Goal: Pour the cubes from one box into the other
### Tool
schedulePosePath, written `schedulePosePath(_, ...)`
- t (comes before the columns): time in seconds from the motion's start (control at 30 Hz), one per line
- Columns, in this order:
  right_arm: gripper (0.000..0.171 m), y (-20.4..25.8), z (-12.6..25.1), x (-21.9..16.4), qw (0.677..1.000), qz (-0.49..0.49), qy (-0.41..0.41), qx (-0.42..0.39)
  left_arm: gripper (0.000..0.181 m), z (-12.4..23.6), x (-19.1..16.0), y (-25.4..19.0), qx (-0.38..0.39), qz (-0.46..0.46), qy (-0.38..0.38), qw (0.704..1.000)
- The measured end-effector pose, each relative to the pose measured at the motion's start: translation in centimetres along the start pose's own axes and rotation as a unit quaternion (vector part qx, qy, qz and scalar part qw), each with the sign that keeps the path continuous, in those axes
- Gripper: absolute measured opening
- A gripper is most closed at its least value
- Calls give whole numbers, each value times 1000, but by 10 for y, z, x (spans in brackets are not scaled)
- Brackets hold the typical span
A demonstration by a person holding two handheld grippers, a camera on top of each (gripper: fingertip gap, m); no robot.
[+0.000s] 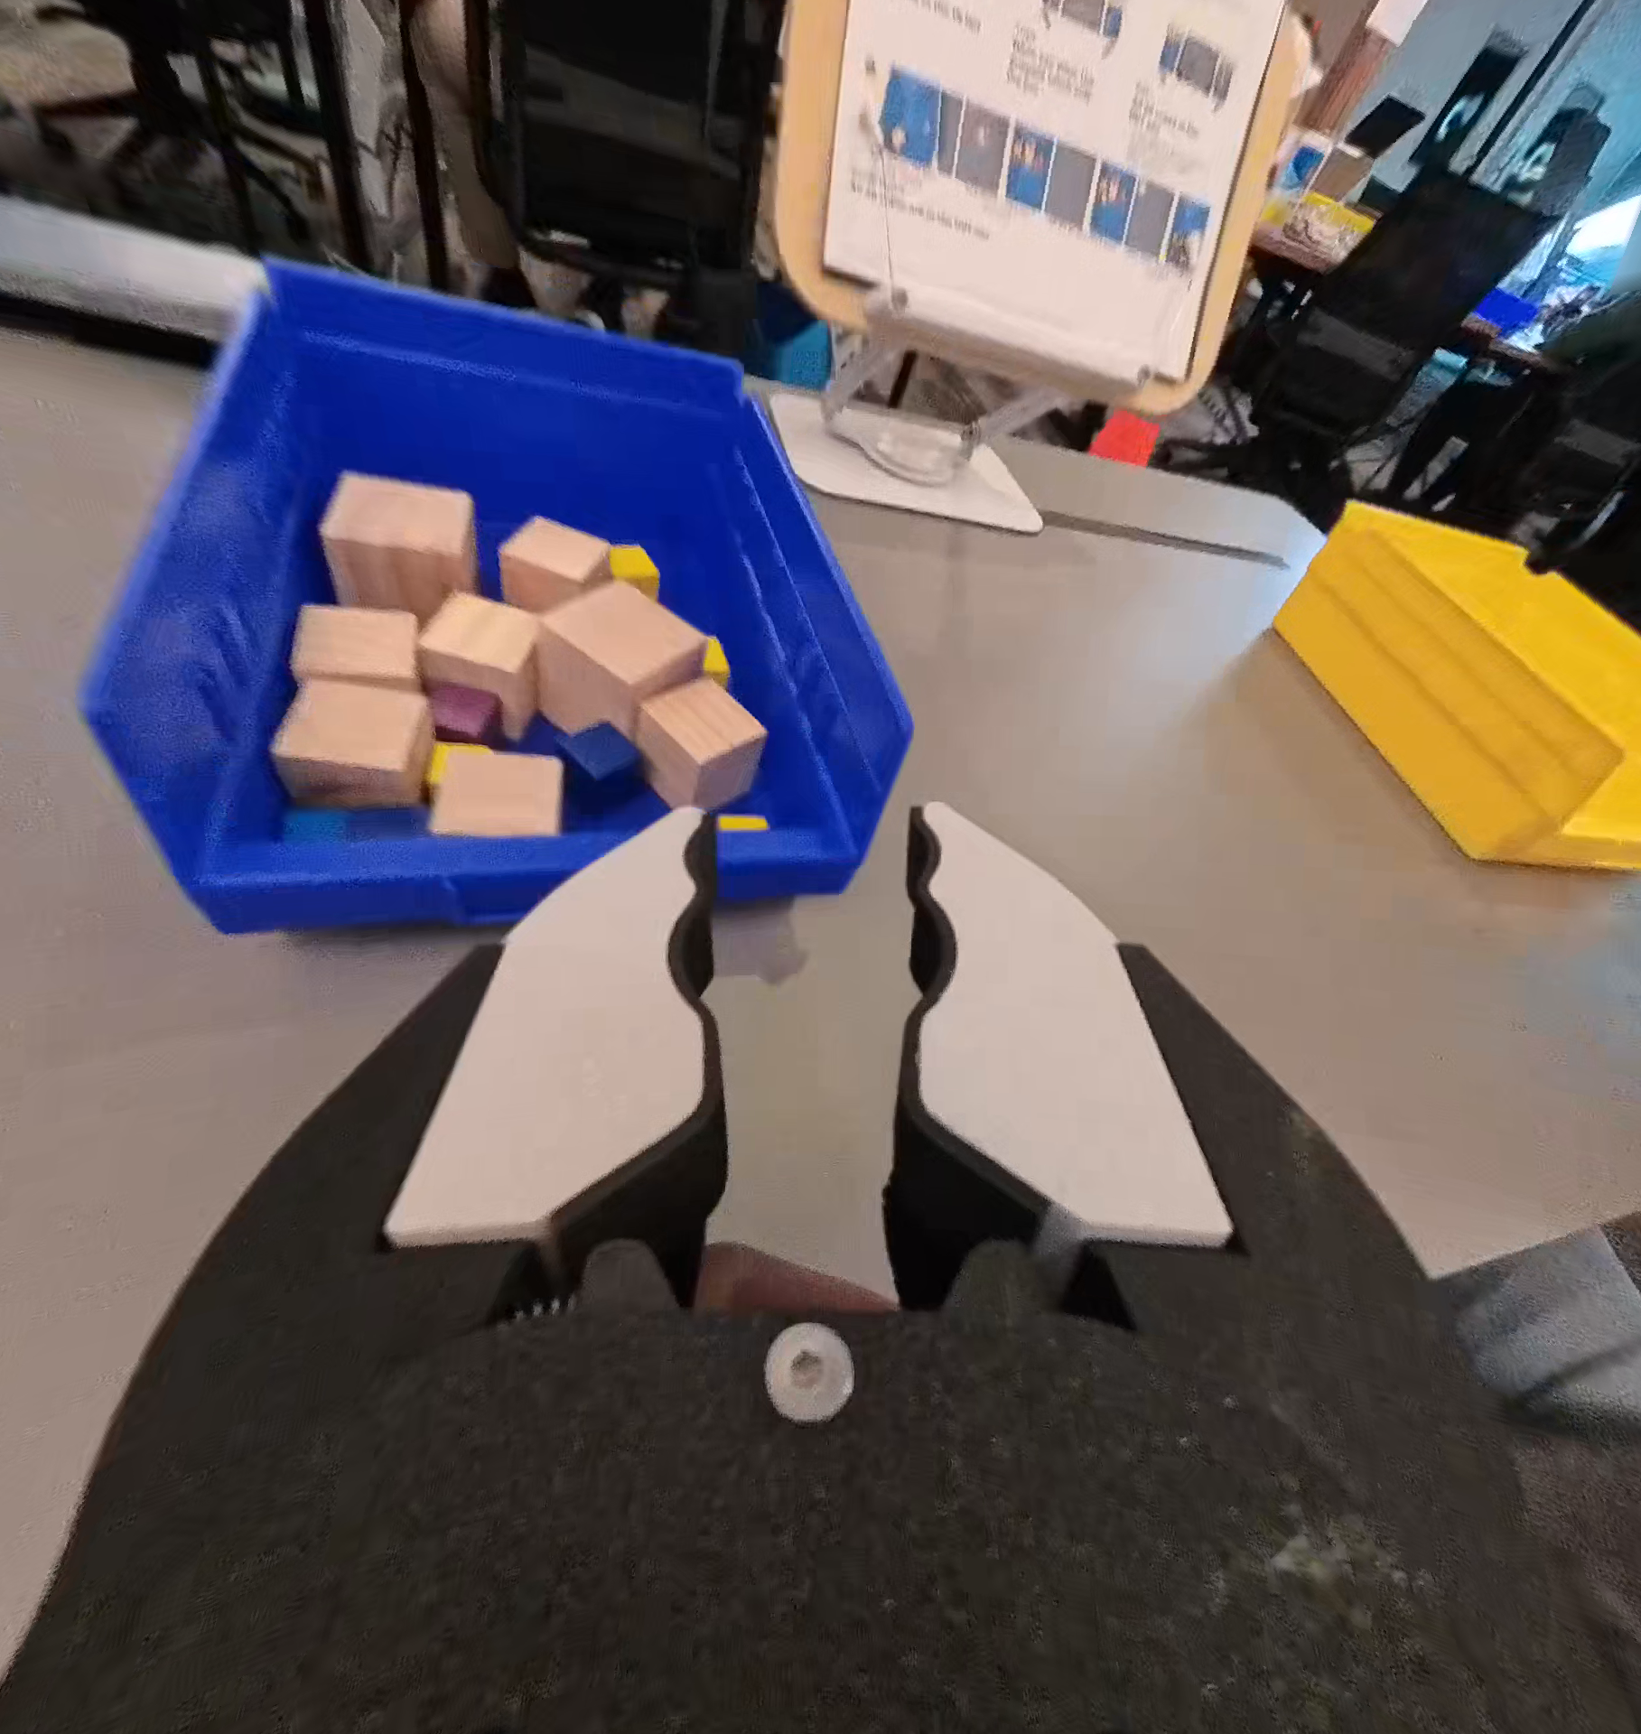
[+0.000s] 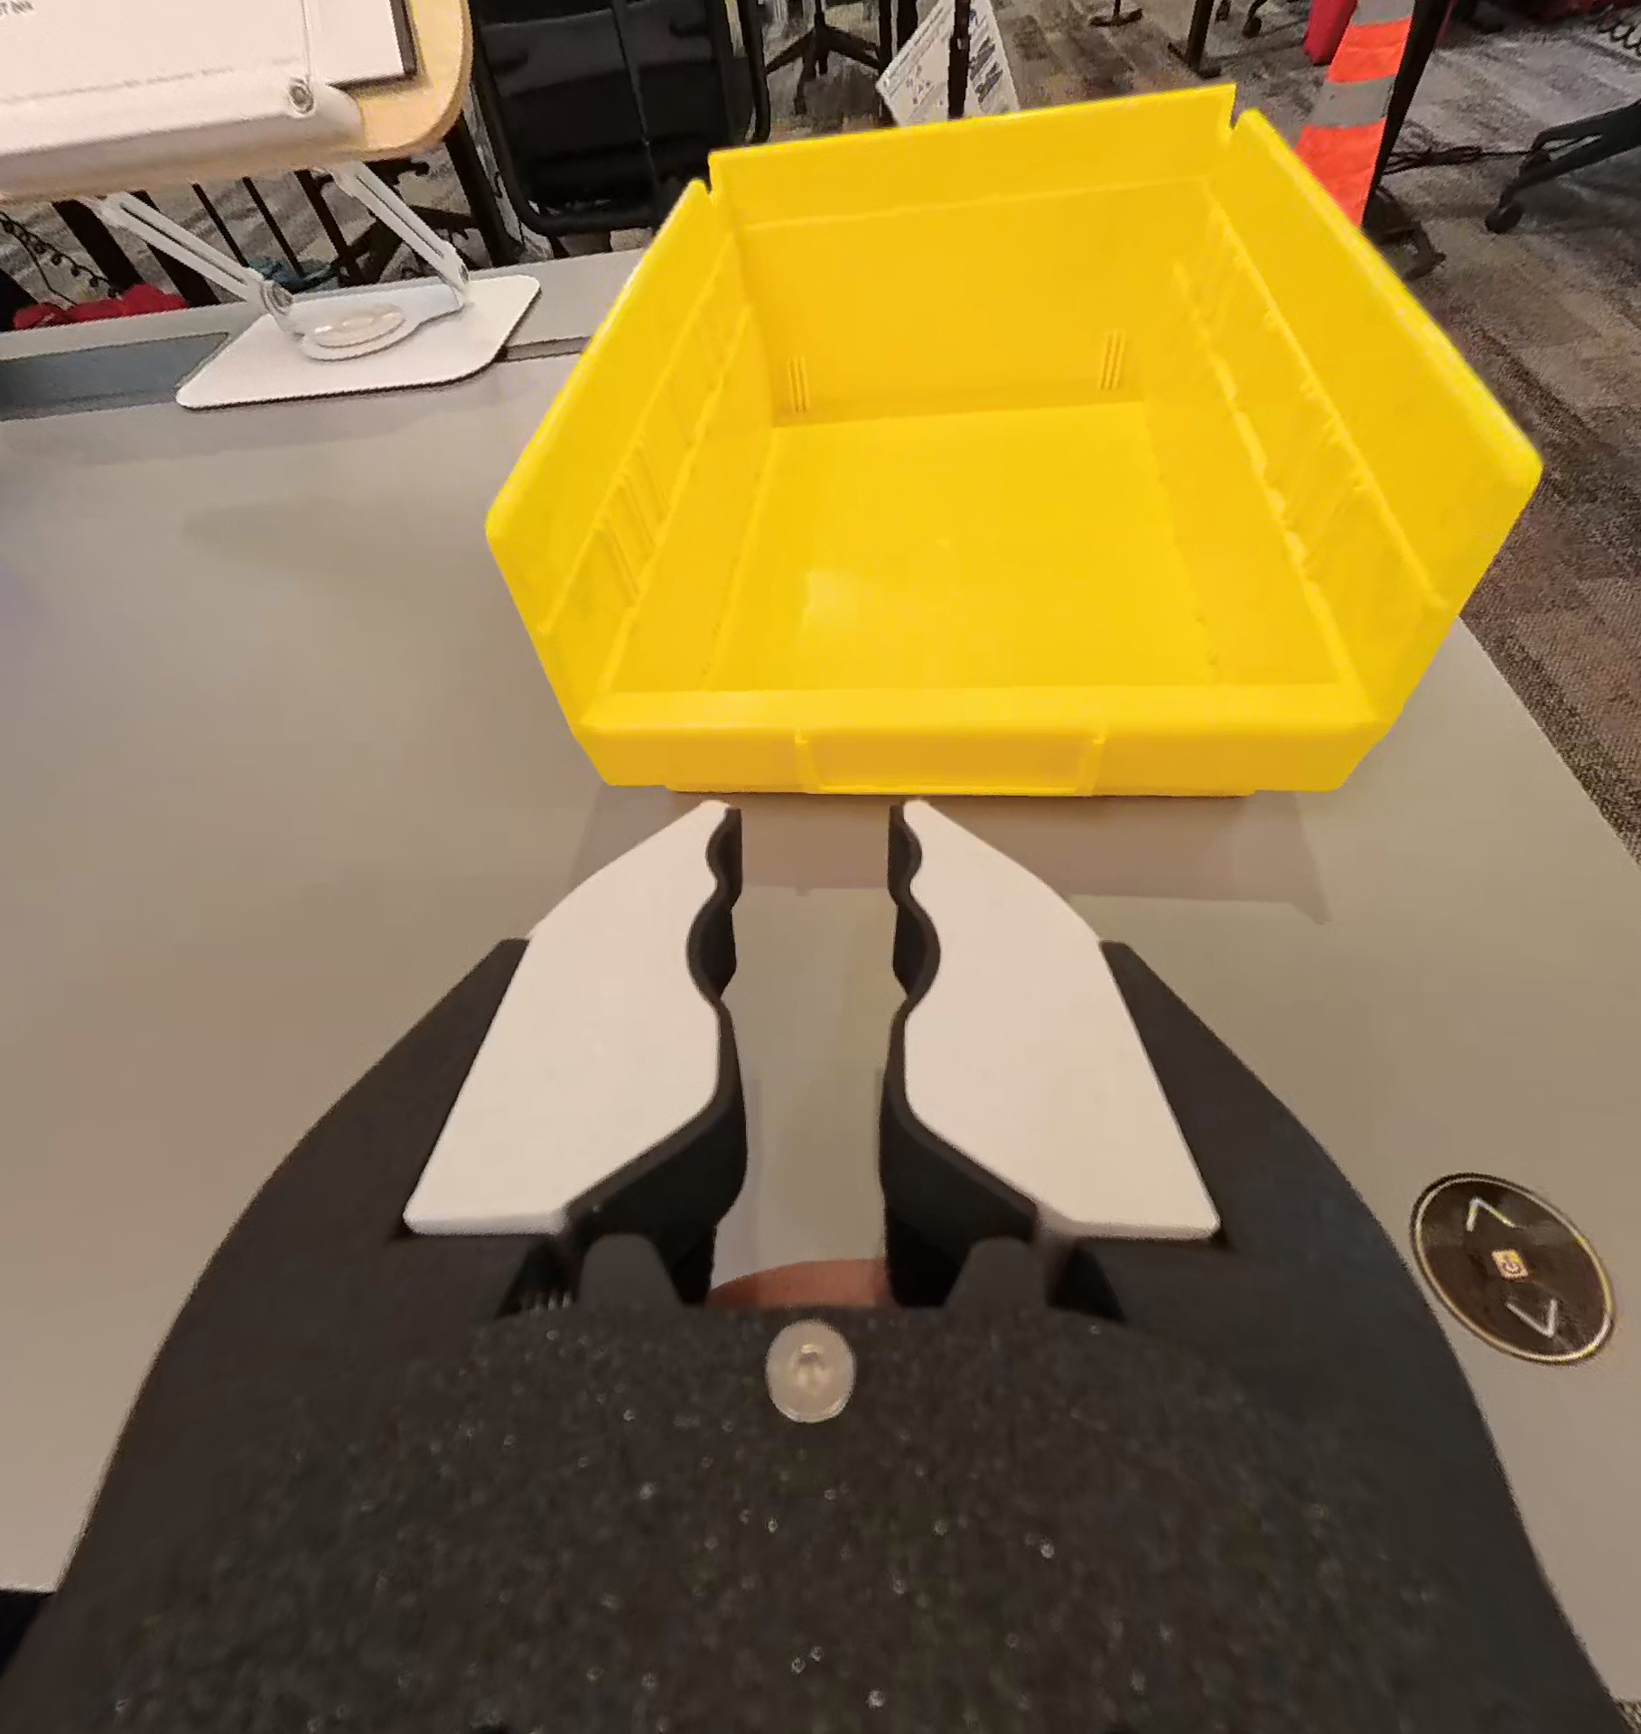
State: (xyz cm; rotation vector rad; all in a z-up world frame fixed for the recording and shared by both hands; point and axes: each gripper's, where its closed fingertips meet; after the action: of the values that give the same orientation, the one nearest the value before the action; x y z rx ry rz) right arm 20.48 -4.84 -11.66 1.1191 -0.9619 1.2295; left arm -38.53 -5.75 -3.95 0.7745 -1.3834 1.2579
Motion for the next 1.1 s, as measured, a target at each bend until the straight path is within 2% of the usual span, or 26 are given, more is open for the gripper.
schedulePosePath(0.13, 29, 5, -1, -2, 1000, 5, 6, 9, 33, -6, 67, 55, 40, -23, 39, 998)
schedulePosePath(0.23, 29, 10, -4, -6, 1000, 12, 18, 16, 35, -42, 103, 99, 65, -25, 95, 993)
schedulePosePath(0.3, 29, 13, -4, -6, 1000, 15, 17, 17, 38, -74, 113, 124, 79, -25, 145, 986)
schedulePosePath(0.43, 29, 14, -5, -11, 999, 33, 28, 15, 38, -142, 107, 146, 53, 26, 242, 968)
schedulePosePath(0.5, 29, 14, -6, -12, 999, 31, 31, 16, 38, -172, 97, 164, 70, 32, 283, 956)
schedulePosePath(0.7, 29, 15, -11, -21, 998, 37, 49, 17, 38, -237, 56, 197, 101, 40, 388, 915)
schedulePosePath(0.8, 29, 19, -15, -23, 998, 35, 52, 22, 32, -259, 36, 210, 132, 4, 415, 900)
schedulePosePath(0.87, 29, 22, -18, -24, 997, 43, 57, 24, 3, -266, 37, 224, 155, -28, 410, 899)
schedulePosePath(1.0, 29, 36, -22, -21, 996, 66, 53, 35, 3, -272, 43, 225, 140, 29, 414, 899)
schedulePosePath(1.03, 29, 39, -23, -21, 995, 76, 52, 37, 19, -272, 47, 228, 149, 11, 408, 900)
schedulePosePath(1.1, 29, 46, -25, -23, 993, 95, 58, 42, 28, -269, 54, 230, 161, -55, 408, 897)
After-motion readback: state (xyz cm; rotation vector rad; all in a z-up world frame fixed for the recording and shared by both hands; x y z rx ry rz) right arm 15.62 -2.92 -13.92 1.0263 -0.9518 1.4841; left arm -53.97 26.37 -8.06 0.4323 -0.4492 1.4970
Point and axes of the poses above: each gripper's, where its closed fingertips meet, z back along the fingers, x out of its top, y = z × x across the jaws, and after that the axes turned 11 degrees about -y, right-handed
